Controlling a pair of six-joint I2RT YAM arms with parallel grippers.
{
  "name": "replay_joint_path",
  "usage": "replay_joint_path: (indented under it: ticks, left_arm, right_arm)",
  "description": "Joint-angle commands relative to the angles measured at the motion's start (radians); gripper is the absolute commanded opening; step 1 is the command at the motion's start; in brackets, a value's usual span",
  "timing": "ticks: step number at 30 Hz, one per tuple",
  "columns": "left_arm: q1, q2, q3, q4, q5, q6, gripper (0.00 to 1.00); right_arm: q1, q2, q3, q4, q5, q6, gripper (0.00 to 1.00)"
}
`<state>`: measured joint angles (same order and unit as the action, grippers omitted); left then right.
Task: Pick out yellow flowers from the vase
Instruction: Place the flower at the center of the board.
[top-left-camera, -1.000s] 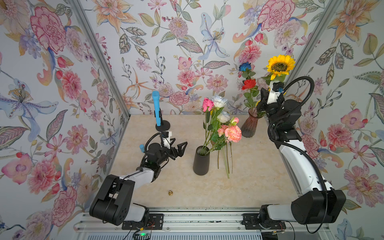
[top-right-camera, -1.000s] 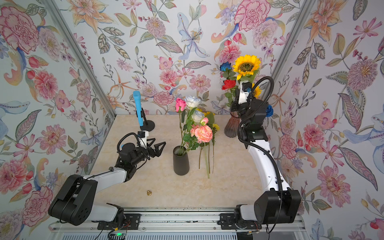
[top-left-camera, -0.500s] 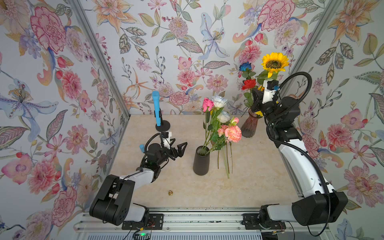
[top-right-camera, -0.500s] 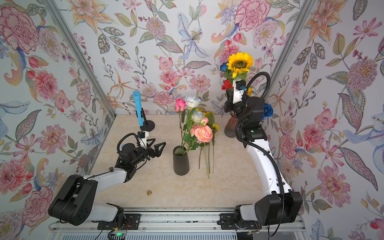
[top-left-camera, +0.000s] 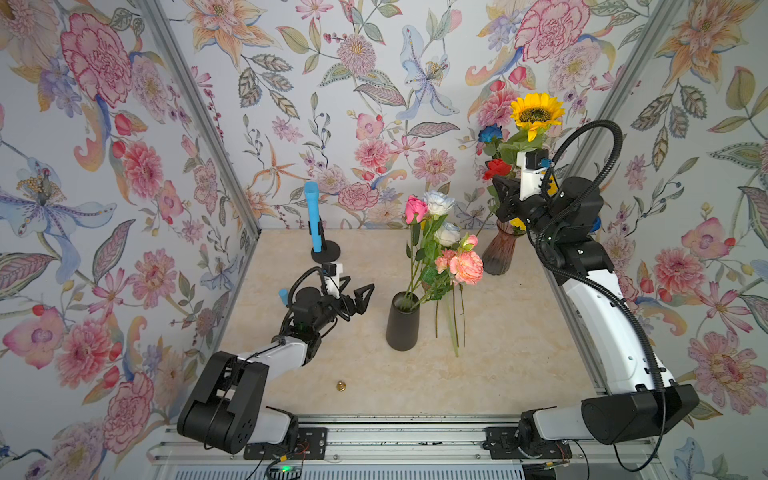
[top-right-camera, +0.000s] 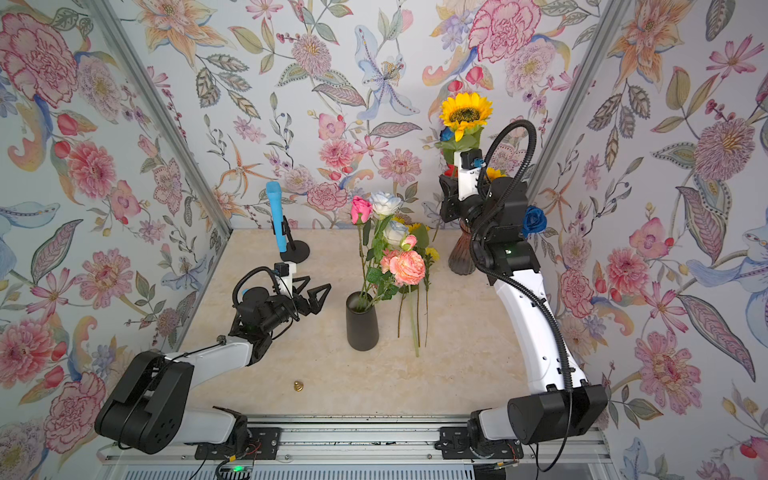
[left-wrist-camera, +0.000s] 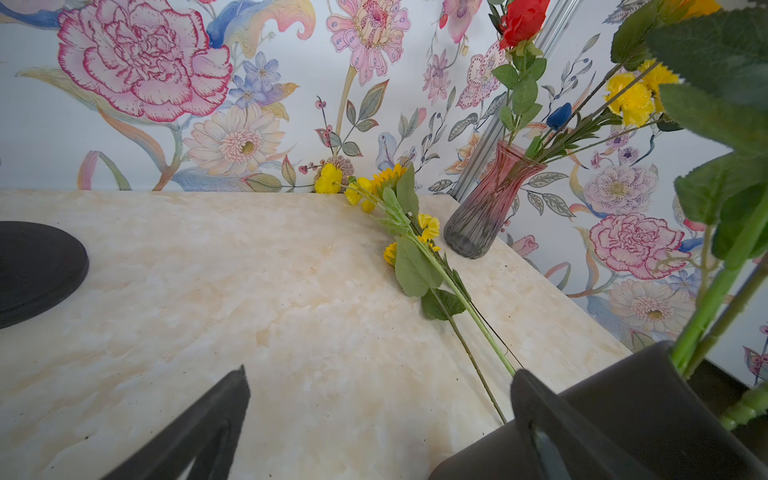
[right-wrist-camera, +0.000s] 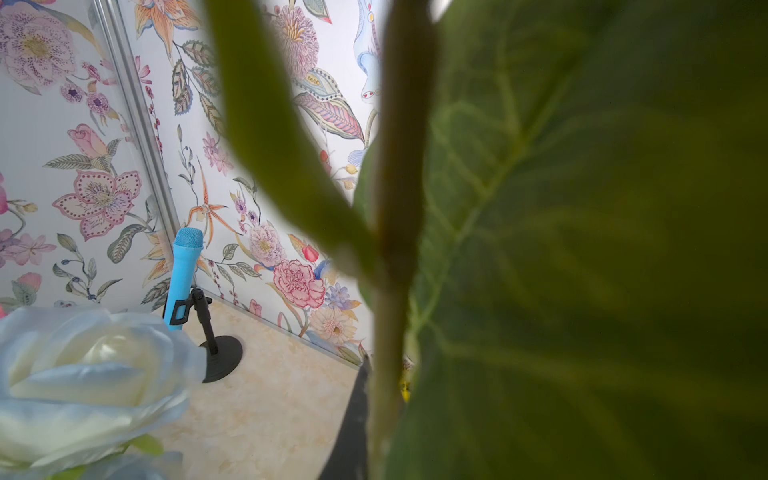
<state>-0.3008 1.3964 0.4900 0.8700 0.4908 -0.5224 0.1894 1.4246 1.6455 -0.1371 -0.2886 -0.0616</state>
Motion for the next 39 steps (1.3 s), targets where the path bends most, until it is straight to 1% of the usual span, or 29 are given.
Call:
replay_joint_path:
  ticks: [1,6,9,15,25,29,33,39]
  left_arm:
    - [0.008,-0.025,-0.013,0.037,-0.003,0.014,1.00]
    - [0.007,-0.029,-0.016,0.037,-0.004,0.013,1.00]
    - [0.008,-0.033,-0.019,0.042,-0.006,0.014,1.00]
    - [0.008,-0.026,-0.025,0.066,-0.006,0.018,1.00]
    - [0.007,0.029,0.028,0.076,0.006,0.036,1.00]
    - [0.007,0.086,0.085,0.084,0.033,0.032,1.00]
    - [0.008,0.157,0.169,0.090,0.086,0.024,1.00]
    - [0.008,0.319,0.353,0.075,0.201,-0.020,1.00]
  right_arm:
    - [0.011,0.028,0.056,-0.133,-0.006,0.013,0.04]
    - [0.019,0.051,0.066,-0.211,0.027,0.030,0.03]
    - [0.021,0.063,0.065,-0.248,0.026,0.051,0.03]
    - [0.028,0.112,0.064,-0.307,-0.027,0.113,0.03]
    - [0.057,0.226,0.068,-0.345,-0.060,0.141,0.02]
    - [0.067,0.283,0.089,-0.341,-0.091,0.147,0.01]
    - [0.067,0.340,0.119,-0.324,-0.136,0.171,0.00]
    - [0.067,0.391,0.143,-0.224,-0.208,0.232,0.00]
